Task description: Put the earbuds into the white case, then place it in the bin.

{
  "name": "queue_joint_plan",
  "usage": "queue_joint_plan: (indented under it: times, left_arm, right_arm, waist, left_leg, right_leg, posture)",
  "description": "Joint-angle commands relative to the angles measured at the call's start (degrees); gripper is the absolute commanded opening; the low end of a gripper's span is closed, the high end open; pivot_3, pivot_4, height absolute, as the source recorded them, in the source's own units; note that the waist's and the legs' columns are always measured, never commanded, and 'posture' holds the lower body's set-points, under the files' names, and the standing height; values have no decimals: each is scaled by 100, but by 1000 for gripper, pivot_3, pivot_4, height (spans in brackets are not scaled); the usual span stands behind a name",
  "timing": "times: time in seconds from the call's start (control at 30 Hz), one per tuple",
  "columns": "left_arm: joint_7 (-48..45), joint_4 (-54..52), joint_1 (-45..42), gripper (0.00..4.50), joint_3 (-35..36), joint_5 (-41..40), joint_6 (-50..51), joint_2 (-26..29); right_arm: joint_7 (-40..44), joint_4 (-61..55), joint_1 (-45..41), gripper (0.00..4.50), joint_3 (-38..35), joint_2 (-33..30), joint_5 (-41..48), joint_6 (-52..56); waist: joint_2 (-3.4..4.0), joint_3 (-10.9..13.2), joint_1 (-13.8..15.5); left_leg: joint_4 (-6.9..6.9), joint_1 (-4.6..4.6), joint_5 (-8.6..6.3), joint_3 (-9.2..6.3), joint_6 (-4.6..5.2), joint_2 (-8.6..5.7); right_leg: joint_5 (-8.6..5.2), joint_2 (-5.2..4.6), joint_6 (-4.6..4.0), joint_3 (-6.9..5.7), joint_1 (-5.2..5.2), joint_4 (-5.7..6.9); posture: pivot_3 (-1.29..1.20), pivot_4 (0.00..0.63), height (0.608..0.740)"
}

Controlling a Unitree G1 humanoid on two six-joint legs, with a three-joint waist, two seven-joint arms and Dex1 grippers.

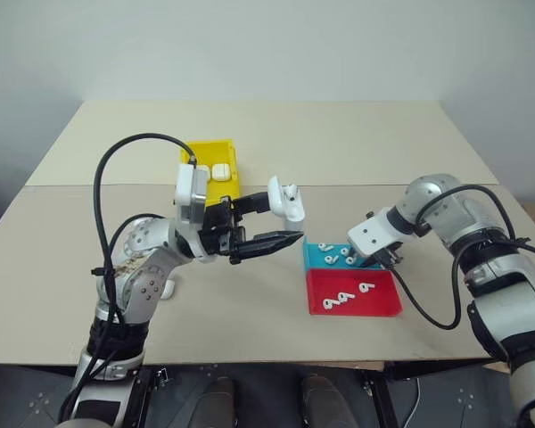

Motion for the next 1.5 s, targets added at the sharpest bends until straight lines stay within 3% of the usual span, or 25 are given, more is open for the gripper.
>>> queue_joint_plan:
  times: [0.03, 0.43, 1.5]
  left_arm:
    - [33, -204, -14, 2739, 88, -91, -85, 35]
    - [35, -176, -53, 2739, 87, -50, -137, 37]
    - [214, -385, 142, 2739, 122, -42, -265, 130]
  right_arm:
    - [20, 18, -204, 1818, -57, -42, -8, -202]
    - [178, 81, -274, 1818, 64, 26, -11, -948]
    - [-706, 1244, -1101, 1818, 816, 386, -886, -3242]
  waist:
    - [0, 0, -1]
    - [0, 0, -3]
    - [3, 2, -10]
  left_leg:
    - [0, 0, 0, 0, 0, 0]
    - [0, 1, 0, 0, 0, 0]
    - [-5, 5, 1, -2, -2, 0]
  right_leg:
    - [0, 0, 0, 0, 0, 0]
    - [0, 1, 0, 0, 0, 1]
    - [0, -2, -1, 0, 0, 2]
  posture:
    - [0, 150, 740]
    - [0, 150, 740]
    - [0, 150, 740]
